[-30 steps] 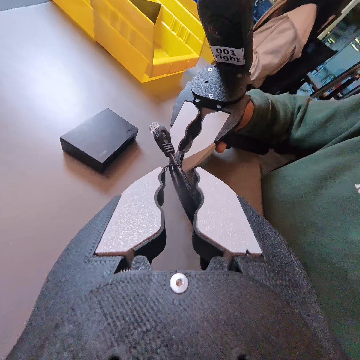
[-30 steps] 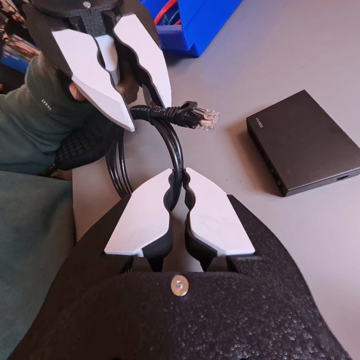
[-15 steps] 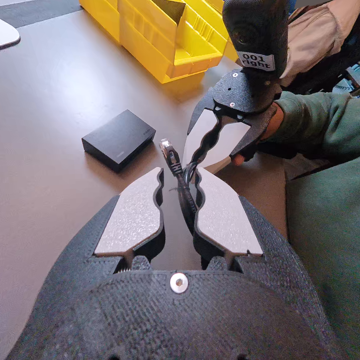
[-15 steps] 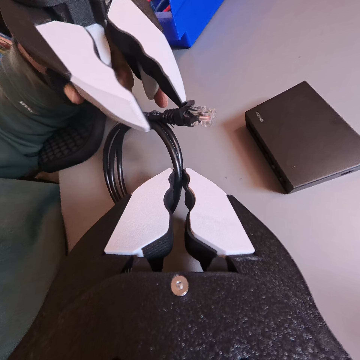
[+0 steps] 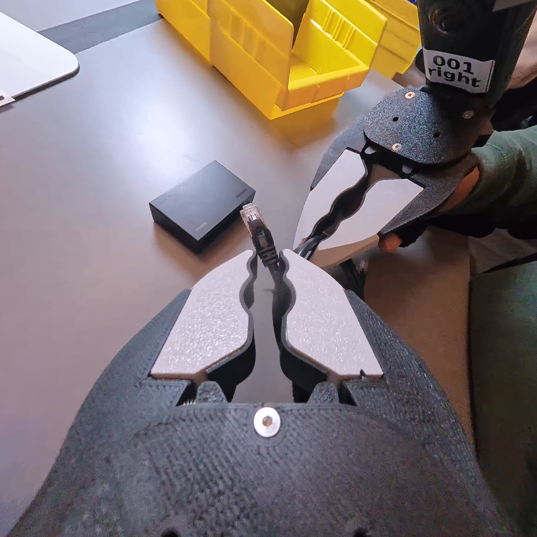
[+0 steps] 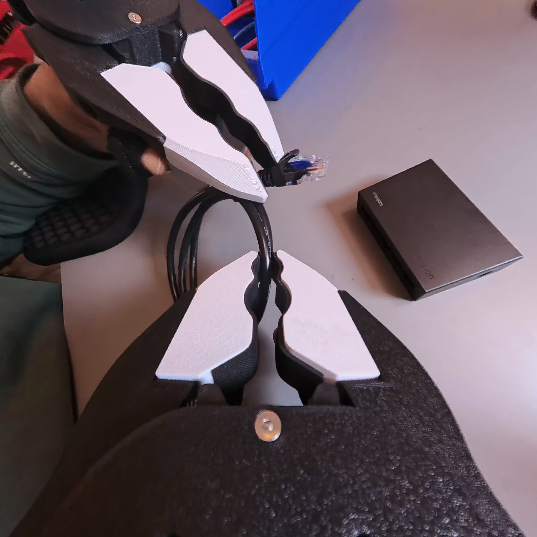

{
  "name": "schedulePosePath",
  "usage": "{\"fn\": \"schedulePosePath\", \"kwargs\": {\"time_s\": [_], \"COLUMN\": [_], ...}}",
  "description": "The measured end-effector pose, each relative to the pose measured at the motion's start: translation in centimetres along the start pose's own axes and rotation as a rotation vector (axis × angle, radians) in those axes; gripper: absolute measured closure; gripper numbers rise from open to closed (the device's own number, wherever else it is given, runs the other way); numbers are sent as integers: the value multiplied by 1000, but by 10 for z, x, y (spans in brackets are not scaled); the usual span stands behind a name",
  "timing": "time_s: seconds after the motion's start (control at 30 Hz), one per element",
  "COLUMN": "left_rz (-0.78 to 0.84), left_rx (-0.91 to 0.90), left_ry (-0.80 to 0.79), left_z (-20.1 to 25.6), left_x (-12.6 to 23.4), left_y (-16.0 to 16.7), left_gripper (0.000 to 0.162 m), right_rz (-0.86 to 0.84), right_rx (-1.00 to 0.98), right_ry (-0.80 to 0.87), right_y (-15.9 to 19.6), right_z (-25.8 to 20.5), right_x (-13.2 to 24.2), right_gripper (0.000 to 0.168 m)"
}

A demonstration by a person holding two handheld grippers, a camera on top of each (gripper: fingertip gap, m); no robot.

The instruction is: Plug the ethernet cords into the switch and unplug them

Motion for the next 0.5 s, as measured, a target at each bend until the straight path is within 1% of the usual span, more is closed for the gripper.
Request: {"fn": "schedulePosePath", "kwargs": {"time_s": [0.17,0.27,0.33,0.4,0.5], "left_rz": [44,83,77,79,54], "left_rx": [-30,-69,-179,-284,-391], "left_ry": [-48,-70,-163,-257,-323], "left_z": [-2,7,8,9,10], "left_x": [-5,-11,-14,-15,-18], "left_y": [-5,-8,-7,-9,-7], "left_gripper": [150,151,151,151,151], "right_rz": [7,-22,-37,-27,-42], "right_rx": [34,9,34,16,47], "right_ry": [18,-16,11,6,23], "right_y": [1,8,12,9,9], "right_z": [-7,-13,-12,-10,-11], "right_x": [0,-8,-10,-7,-6], "right_gripper": [160,159,158,158,157]}}
Point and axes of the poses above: each gripper's, where its closed fingertips meet, x back along the fingers, y out of its underside, z = x × y across the jaws, the point moved 5 cm from there along x, back along the fingers, and after that the axes turned 5 degrees about z, right-handed, at the moved point
